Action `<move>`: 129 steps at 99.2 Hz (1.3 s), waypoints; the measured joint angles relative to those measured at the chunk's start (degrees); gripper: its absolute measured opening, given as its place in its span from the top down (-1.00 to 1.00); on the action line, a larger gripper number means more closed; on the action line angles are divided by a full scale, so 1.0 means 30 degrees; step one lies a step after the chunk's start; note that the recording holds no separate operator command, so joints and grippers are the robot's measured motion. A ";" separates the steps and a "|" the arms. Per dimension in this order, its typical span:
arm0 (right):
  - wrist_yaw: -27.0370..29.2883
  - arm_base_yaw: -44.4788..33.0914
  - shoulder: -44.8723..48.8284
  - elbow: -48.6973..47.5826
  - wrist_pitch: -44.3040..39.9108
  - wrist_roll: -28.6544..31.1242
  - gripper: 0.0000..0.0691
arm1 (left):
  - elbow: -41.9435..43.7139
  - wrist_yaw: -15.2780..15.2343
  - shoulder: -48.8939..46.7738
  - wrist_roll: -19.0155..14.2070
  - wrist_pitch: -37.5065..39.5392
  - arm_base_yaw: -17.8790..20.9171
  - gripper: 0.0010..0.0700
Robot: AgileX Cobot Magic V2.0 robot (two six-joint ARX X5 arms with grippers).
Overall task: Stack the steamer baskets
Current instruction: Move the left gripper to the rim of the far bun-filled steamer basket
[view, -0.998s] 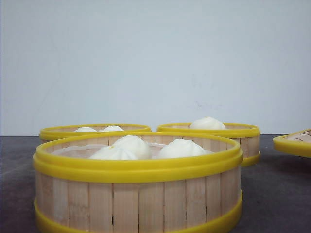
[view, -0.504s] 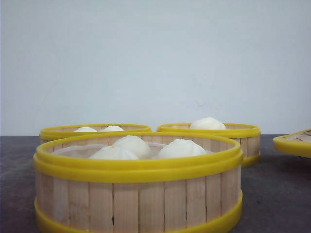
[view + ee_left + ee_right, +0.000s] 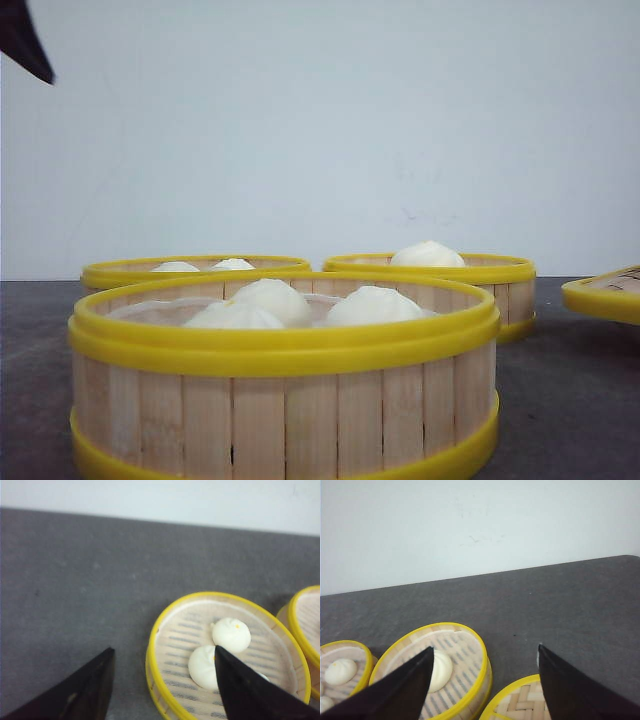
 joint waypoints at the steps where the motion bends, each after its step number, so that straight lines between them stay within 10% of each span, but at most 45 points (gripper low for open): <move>1: 0.0000 0.0029 0.0015 0.0000 0.0044 0.0000 -0.18 | 0.0153 0.0007 0.0204 -0.0007 -0.0051 -0.0036 -0.08; 58: 0.0000 0.0954 0.0153 0.0015 0.0146 0.0000 -0.18 | 0.5056 0.0015 0.9952 -0.0364 -0.3497 -0.0219 -0.10; 129: 0.0015 0.1049 0.0685 0.0015 0.0051 0.0000 -0.18 | 0.5122 0.0015 1.2983 -0.1450 -0.2812 -0.0219 0.14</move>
